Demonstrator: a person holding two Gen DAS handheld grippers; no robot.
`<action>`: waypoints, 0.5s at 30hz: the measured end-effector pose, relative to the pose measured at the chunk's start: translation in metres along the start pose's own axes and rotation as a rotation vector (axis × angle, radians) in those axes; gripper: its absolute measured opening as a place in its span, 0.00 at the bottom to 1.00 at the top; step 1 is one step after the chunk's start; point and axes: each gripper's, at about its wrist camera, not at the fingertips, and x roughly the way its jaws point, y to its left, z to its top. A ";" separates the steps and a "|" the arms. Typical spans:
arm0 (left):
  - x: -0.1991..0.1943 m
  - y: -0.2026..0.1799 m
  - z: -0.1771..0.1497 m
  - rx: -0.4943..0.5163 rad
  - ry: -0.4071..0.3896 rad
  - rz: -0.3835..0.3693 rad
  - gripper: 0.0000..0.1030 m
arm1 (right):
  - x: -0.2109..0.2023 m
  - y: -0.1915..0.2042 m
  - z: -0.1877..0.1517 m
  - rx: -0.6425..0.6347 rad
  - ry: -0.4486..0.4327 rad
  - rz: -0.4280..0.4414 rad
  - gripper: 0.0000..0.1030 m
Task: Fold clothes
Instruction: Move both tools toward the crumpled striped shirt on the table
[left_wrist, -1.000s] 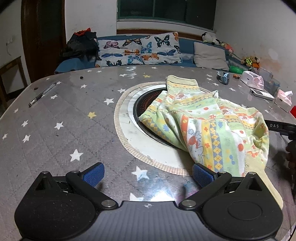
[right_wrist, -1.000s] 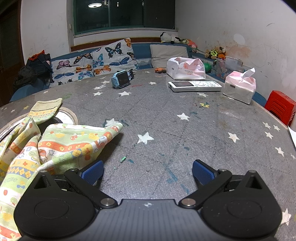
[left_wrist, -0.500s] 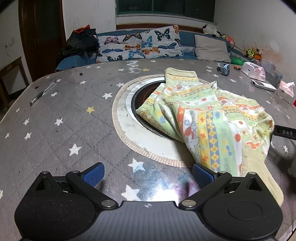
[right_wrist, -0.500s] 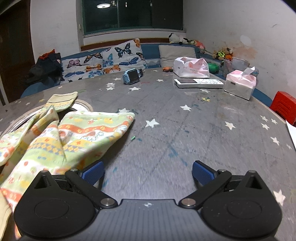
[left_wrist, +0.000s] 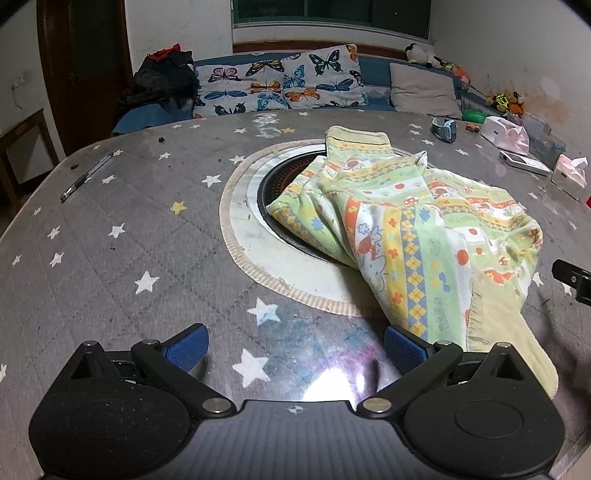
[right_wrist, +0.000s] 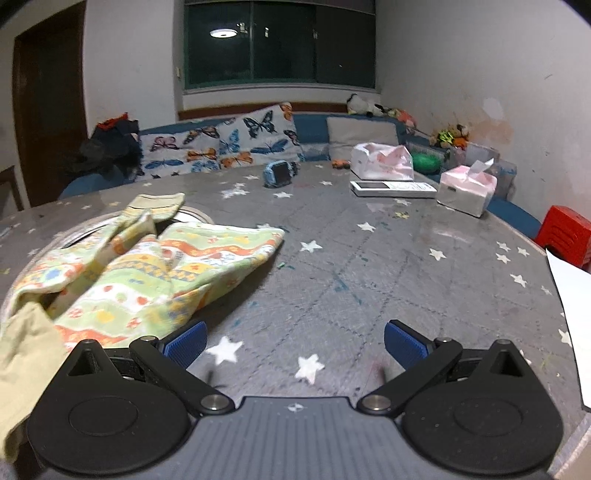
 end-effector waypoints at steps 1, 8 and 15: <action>0.000 0.000 -0.001 -0.001 0.002 0.001 1.00 | -0.004 0.001 -0.001 -0.001 -0.004 0.010 1.00; -0.004 0.000 -0.004 -0.005 0.004 0.002 1.00 | -0.026 0.010 -0.008 0.009 -0.001 0.100 1.00; -0.007 0.001 -0.008 -0.008 0.007 0.006 1.00 | -0.040 0.029 -0.012 -0.053 0.002 0.136 1.00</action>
